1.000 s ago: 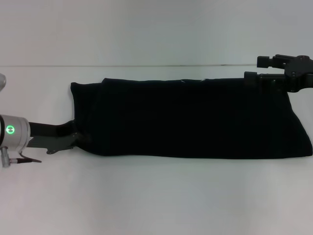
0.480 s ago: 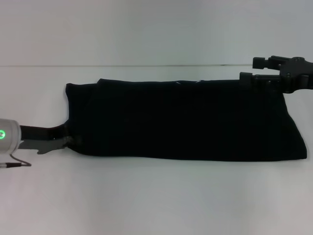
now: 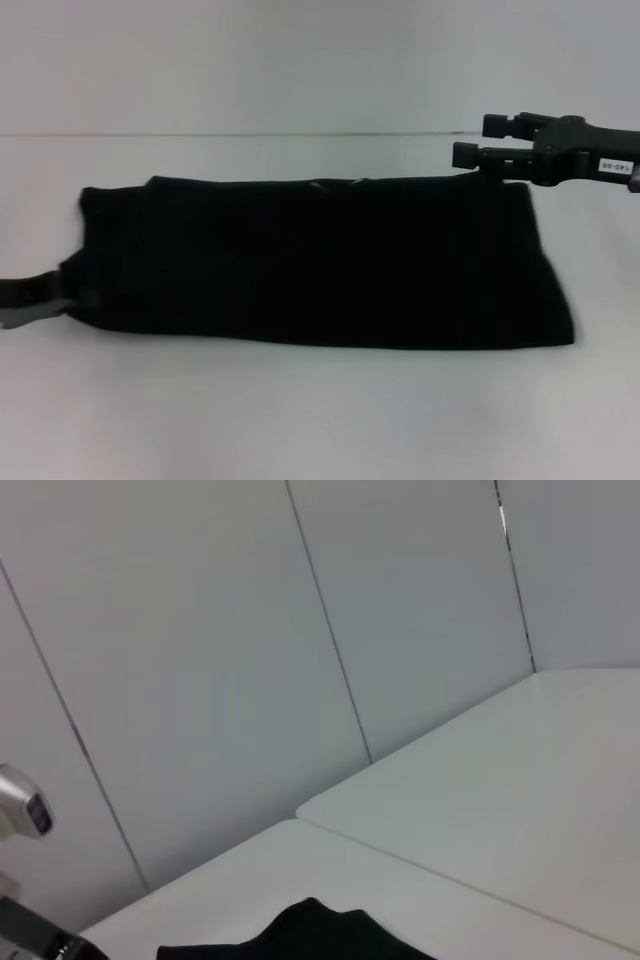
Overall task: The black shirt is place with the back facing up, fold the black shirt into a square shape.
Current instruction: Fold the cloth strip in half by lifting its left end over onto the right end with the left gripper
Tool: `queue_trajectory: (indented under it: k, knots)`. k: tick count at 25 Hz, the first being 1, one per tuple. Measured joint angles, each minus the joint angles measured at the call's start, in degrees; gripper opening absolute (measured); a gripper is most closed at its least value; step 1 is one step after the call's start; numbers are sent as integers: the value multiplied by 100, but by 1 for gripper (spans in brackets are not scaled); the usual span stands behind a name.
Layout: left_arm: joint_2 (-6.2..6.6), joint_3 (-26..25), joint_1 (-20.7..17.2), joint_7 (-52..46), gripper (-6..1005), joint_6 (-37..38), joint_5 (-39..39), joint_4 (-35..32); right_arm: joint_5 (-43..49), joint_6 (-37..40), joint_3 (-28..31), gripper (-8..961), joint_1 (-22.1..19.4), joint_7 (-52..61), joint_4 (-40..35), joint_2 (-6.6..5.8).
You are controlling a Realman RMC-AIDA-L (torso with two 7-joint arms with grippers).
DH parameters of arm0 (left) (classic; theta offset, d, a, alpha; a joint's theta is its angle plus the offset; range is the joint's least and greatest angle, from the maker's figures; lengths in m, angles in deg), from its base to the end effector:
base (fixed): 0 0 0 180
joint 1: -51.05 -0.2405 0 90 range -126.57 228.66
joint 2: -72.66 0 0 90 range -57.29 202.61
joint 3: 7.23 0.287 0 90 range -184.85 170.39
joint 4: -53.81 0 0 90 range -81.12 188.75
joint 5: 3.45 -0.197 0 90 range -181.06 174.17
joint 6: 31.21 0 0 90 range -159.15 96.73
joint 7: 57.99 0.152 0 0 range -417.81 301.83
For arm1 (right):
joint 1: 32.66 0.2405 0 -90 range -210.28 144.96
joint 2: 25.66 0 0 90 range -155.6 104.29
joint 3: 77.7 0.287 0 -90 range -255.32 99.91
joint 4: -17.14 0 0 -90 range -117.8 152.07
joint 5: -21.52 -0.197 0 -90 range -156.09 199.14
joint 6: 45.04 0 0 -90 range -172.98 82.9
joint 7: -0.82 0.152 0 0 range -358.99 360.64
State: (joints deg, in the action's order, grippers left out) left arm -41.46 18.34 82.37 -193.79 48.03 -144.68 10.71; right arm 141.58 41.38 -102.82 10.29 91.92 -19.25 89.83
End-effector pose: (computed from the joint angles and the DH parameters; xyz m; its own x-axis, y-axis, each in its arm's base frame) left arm -0.3624 0.3541 0.0434 0.0927 0.8717 0.4811 0.9912 -0.0351 -0.1273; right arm 0.2304 0.4125 0.0259 0.7073 -0.3707 -0.6019 -0.5703 -0.8024 -0.1759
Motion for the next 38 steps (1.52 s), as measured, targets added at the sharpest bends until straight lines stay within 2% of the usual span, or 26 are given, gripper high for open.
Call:
queue_trajectory:
  k: [5,9,15,21,23,24,29,31,33,34,35,36,37,38]
  knots:
    - [128,-567,-129,299,24,352,-417,-247,-5,-79,-134,926,83,-7,9,126]
    - [203,-1060,-138,488,23,366,-770,-268,-9,-178,-371,927,146,30,9,173]
    - [246,-1170,-144,541,23,347,-859,-395,-9,-201,-459,925,224,71,9,202]
    - [265,-1167,-47,609,24,668,-729,-401,1,-202,-459,925,210,117,6,117]
    - [271,-1124,189,667,23,1120,-359,-257,0,-225,-439,926,166,116,-16,85]
    - [272,-1122,199,669,23,1133,-345,-248,1,-275,-421,926,143,115,-26,70]
    - [270,-882,909,742,30,1444,57,292,-22,-580,-279,926,-38,45,-54,-6]
    - [215,-718,1238,744,35,1457,141,545,-29,-668,-253,926,-105,31,-59,-43]
    - [40,-520,1645,768,41,1445,204,807,-56,-719,-232,926,-177,31,-65,-93]
    - [-160,-396,1892,807,43,1402,221,896,-90,-725,-226,926,-219,31,-67,-124]
    - [-217,-373,1944,819,45,1386,221,904,-128,-729,-214,925,-266,29,-68,-159]
    - [-368,-324,2083,853,48,1330,235,916,-206,-706,-204,925,-338,26,-69,-212]
    - [-486,-294,2159,882,50,1255,248,918,-206,-706,-204,925,-338,26,-69,-212]
    - [-673,-251,2270,929,53,1128,285,918,-254,-693,-196,925,-382,24,-70,-252]
